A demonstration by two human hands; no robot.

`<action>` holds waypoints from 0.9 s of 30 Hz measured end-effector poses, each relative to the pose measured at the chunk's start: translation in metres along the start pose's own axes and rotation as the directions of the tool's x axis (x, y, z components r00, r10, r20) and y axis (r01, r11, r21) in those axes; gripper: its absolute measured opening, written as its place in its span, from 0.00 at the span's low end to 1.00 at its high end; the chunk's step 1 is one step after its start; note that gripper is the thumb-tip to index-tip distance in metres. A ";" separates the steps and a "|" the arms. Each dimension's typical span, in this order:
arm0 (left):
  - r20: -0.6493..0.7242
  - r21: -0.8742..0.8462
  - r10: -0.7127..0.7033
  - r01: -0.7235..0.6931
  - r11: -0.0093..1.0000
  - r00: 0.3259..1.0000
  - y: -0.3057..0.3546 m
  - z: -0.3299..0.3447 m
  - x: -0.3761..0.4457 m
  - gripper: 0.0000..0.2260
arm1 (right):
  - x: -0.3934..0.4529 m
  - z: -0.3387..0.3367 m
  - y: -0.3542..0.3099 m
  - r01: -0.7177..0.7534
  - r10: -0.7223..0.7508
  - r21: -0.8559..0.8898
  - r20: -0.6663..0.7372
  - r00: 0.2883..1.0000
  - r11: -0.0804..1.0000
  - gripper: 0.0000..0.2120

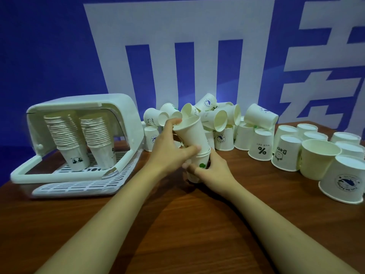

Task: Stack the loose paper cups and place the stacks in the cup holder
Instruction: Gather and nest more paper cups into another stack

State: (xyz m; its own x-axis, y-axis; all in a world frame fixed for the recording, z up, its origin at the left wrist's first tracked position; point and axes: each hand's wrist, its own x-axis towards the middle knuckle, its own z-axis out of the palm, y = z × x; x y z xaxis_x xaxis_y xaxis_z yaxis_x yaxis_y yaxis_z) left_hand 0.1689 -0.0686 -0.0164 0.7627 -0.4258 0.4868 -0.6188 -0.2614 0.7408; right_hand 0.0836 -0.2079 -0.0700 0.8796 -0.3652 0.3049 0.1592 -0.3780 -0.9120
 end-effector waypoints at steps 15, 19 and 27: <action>0.109 -0.049 -0.029 0.034 0.998 0.994 -0.007 0.017 -0.013 0.39 | 0.000 0.001 0.001 0.018 -0.017 -0.015 0.008 1.000 1.000 0.24; 0.062 0.011 0.043 -0.044 0.999 0.997 -0.010 0.028 -0.024 0.38 | 0.002 0.001 0.002 0.022 -0.022 -0.035 0.023 0.999 0.999 0.25; -0.037 -0.598 -0.272 0.197 0.777 0.962 -0.025 0.032 -0.019 0.12 | 0.003 0.003 0.002 0.020 -0.025 -0.035 -0.131 0.991 0.999 0.24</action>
State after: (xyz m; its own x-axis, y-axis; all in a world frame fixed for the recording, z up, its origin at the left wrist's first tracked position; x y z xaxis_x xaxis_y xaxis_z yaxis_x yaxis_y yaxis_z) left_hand 0.1642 -0.0817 -0.0586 0.9086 -0.3063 0.2839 -0.2184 0.2308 0.9482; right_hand 0.0882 -0.2073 -0.0720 0.8094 -0.4636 0.3605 0.1610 -0.4152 -0.8954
